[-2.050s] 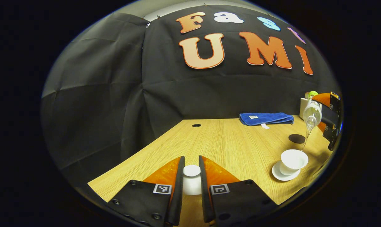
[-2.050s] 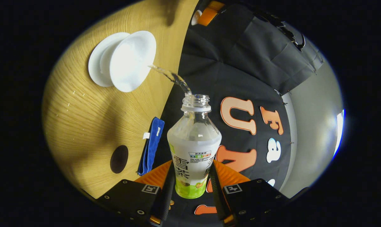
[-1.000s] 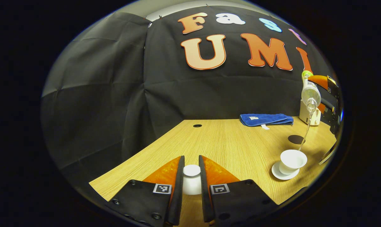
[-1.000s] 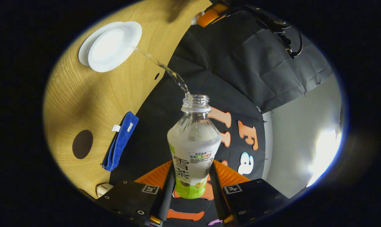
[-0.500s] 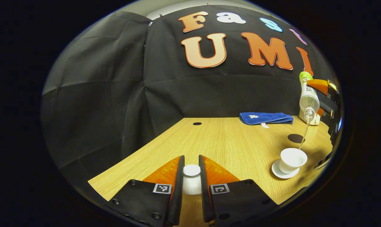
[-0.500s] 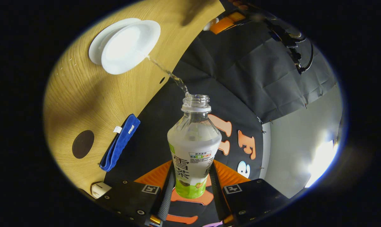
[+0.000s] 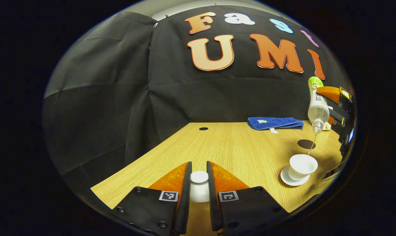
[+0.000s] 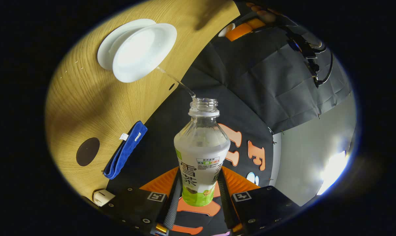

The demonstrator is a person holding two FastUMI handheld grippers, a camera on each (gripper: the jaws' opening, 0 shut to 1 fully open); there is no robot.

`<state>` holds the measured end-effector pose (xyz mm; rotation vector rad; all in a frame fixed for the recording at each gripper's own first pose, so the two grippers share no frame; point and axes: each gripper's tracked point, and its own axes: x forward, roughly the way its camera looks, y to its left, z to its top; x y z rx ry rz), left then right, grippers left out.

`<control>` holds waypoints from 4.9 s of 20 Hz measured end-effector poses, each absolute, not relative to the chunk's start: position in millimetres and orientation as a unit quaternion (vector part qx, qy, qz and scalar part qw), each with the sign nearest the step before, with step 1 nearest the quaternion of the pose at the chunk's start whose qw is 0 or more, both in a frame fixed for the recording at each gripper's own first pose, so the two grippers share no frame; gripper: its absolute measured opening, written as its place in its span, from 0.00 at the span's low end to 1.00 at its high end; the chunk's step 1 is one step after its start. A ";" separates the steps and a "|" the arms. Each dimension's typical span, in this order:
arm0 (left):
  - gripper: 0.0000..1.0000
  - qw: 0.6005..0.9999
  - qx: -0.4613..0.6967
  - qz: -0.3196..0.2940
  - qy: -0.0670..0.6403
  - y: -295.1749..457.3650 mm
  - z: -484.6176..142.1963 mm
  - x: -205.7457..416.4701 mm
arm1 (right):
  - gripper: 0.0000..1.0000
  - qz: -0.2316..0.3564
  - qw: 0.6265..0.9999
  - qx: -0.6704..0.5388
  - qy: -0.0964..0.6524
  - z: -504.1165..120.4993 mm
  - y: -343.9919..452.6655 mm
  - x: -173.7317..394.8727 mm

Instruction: Open the teacup lid with one hand, grasp the water bottle and pour water into the teacup with the other hand; after pouring, place the water bottle on the coaster and then close the teacup lid.

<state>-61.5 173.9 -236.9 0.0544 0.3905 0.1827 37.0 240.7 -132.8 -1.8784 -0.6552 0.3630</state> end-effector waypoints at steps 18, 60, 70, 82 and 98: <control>0.29 0.986 0.019 0.047 0.156 116.9 -203.5 -41.6 | 0.60 0.250 0.796 -0.549 -0.042 -180.0 222.6 39.4; 0.30 0.987 -0.011 -0.034 0.158 23.7 -207.8 -23.0 | 0.69 0.195 0.940 -0.059 0.273 -275.0 153.1 111.3; 0.30 0.982 -0.034 -0.094 0.158 -41.0 -213.2 -5.9 | 0.99 0.174 0.947 -0.055 0.263 -267.3 125.0 98.4; 0.31 0.974 0.002 -0.110 0.197 -68.1 -251.2 -22.3 | 0.99 0.140 0.961 -0.010 0.239 -240.2 78.3 74.0; 0.90 0.986 0.055 -0.065 0.141 -59.8 -206.1 -10.8 | 0.99 0.116 0.978 0.009 0.173 -174.2 55.1 35.1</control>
